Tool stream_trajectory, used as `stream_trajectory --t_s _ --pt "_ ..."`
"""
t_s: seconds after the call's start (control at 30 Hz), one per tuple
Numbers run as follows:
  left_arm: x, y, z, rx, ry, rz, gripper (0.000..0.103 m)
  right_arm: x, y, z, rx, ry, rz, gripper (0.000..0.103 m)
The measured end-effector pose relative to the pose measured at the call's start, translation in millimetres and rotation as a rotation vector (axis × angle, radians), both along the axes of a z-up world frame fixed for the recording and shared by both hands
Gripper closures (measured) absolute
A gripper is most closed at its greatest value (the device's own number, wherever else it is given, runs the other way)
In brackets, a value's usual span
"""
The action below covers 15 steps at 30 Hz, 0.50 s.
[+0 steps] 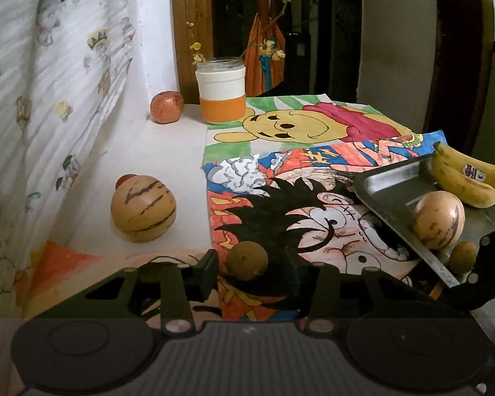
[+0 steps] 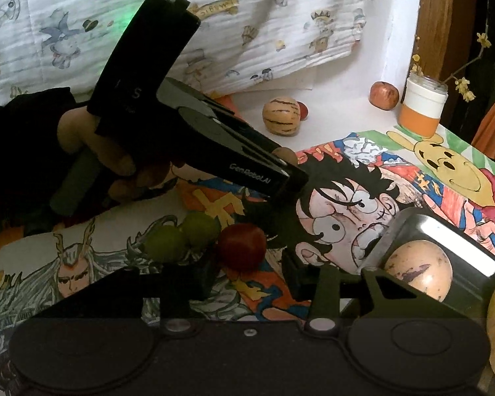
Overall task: Organize fruits
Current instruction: 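Grasp the small brown fruit with the left tool while the right tool grasps the red tomato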
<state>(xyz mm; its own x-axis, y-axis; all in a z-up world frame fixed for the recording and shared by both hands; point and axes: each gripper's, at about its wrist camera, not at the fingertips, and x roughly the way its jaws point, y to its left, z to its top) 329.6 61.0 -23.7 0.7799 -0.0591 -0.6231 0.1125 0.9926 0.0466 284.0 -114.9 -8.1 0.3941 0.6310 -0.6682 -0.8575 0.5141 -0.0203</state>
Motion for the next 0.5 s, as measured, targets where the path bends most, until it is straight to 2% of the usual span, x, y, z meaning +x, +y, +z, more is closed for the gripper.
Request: stream_trajectory --t_s 0.2,0.5 --pt "0.0 2.0 1.6 -0.017 0.003 0.012 0.072 5.0 3.3 -0.3 0.004 0.013 0.01 0.058" --pt "-2.6 3.1 3.8 -0.036 0.01 0.018 0.073 15.5 9.0 -0.3 0.0 0.001 0.028 0.058"
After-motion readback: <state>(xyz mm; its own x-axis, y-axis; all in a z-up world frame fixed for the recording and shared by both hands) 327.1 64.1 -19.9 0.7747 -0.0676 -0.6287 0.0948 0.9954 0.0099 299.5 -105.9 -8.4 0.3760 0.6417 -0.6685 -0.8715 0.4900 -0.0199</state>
